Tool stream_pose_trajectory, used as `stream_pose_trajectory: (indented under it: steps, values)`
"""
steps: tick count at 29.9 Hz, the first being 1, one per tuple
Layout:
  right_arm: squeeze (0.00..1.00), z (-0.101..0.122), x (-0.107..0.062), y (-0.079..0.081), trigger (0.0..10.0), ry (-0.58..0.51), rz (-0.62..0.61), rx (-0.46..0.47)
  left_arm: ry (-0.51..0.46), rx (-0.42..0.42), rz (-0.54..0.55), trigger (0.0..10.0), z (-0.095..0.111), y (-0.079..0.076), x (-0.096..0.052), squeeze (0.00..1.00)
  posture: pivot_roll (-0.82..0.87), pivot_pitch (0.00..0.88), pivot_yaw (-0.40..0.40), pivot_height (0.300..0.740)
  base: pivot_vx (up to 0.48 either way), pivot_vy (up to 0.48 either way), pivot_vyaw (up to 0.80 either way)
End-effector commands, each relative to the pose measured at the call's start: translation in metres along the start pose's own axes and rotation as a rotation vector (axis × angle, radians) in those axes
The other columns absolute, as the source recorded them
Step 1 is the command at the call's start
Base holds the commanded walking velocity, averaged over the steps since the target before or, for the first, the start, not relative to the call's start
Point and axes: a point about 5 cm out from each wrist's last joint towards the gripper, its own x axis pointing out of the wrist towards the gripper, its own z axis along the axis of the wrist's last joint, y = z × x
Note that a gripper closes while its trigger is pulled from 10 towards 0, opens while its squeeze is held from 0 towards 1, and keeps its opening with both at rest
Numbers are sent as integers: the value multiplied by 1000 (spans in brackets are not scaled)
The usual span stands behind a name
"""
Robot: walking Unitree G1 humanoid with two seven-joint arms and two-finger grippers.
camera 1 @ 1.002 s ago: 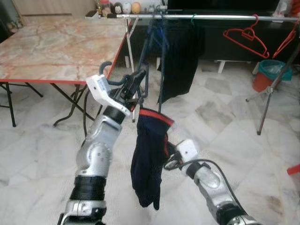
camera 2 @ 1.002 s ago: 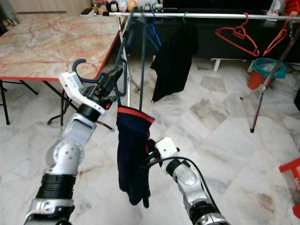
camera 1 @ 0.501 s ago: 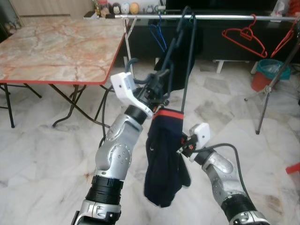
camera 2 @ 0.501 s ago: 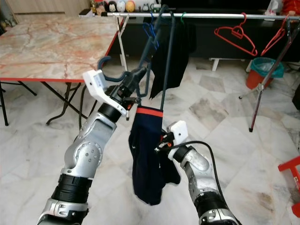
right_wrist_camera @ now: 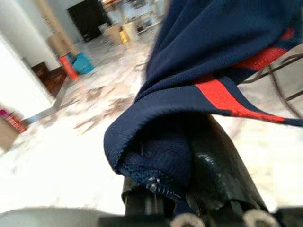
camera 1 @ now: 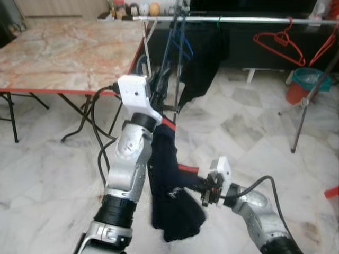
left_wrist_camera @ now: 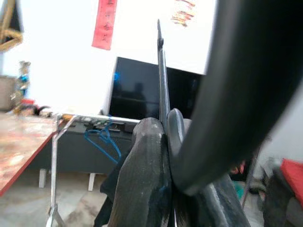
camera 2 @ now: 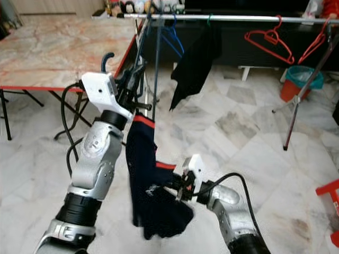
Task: Hang hanger
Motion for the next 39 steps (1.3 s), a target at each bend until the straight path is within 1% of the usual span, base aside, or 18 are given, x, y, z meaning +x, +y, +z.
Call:
stream_pose_trajectory:
  steps: [1, 7, 10, 11, 14, 17, 19, 22, 24, 25, 27, 28, 32, 34, 35, 36, 37, 39]
  values:
    - [0, 0, 3, 7, 0, 16, 62, 7, -57, -27, 62, 10000, 11, 4, 5, 0, 31, 36, 26, 740, 0, 0, 0]
    - [0, -8, 1, 17, 0, 62, 127, 46, -24, 1, 71, 10000, 2, -4, 4, 0, 36, 39, 26, 740, 0, 0, 0]
    - [0, -9, 1, 19, 0, 64, 134, 59, 154, -15, -150, 10000, -25, -31, -2, 0, 34, 42, 28, 740, 0, 0, 0]
    - [0, -8, 0, 19, 0, 64, 137, 62, 273, -45, -356, 10000, -39, -52, -13, 0, 33, 41, 27, 740, 0, 0, 0]
    - [0, -7, -2, 18, 0, 70, 140, 65, 444, -77, -570, 10000, -57, -67, -35, 0, 35, 41, 26, 740, 0, 0, 0]
    - [0, -6, -4, 18, 0, 73, 142, 64, 505, -169, -622, 10000, -59, -71, -44, 0, 35, 41, 26, 740, 0, 0, 0]
    - [0, -5, -5, 18, 0, 75, 143, 66, 477, -157, -618, 10000, -56, -71, -42, 0, 36, 42, 28, 740, 0, 0, 0]
    - [0, -5, -5, 19, 0, 77, 146, 68, 391, -225, -446, 10000, -46, -64, -25, 0, 40, 40, 29, 740, 0, 0, 0]
    - [0, -5, -5, 19, 0, 77, 148, 71, 287, -318, -38, 10000, -38, -36, -1, 0, 39, 40, 29, 740, 0, 0, 0]
    - [0, -5, -5, 19, 0, 77, 148, 71, 287, -318, -38, 10000, -38, -36, -1, 0, 39, 40, 29, 740, 0, 0, 0]
    - [0, -7, -4, 20, 0, 82, 148, 73, 249, -340, 119, 10000, -34, -18, 2, 0, 39, 38, 29, 740, 0, 0, 0]
    - [0, -8, -5, 21, 0, 85, 149, 75, 225, -261, 110, 10000, -31, -13, 2, 0, 39, 38, 29, 740, 0, 0, 0]
    - [0, -9, -6, 21, 0, 89, 146, 79, 195, -233, 126, 10000, -26, -8, 0, 0, 41, 36, 30, 740, 0, 0, 0]
    - [0, -9, -6, 21, 0, 91, 146, 79, 254, -254, -6, 10000, -31, -18, -2, 0, 41, 36, 30, 740, 0, 0, 0]
    - [0, -10, -6, 22, 0, 93, 145, 81, 382, -198, -337, 10000, -41, -46, -13, 0, 43, 31, 27, 740, 0, 0, 0]
    - [0, -10, -6, 22, 0, 93, 145, 81, 382, -198, -337, 10000, -41, -46, -13, 0, 43, 31, 27, 740, 0, 0, 0]
    - [0, -10, -7, 22, 0, 94, 145, 83, 432, -203, -517, 10000, -45, -59, -25, 0, 45, 27, 28, 740, 0, 0, 0]
    - [0, -10, -7, 21, 0, 95, 144, 84, 449, -257, -555, 10000, -44, -60, -30, 0, 41, 27, 29, 740, 0, 0, 0]
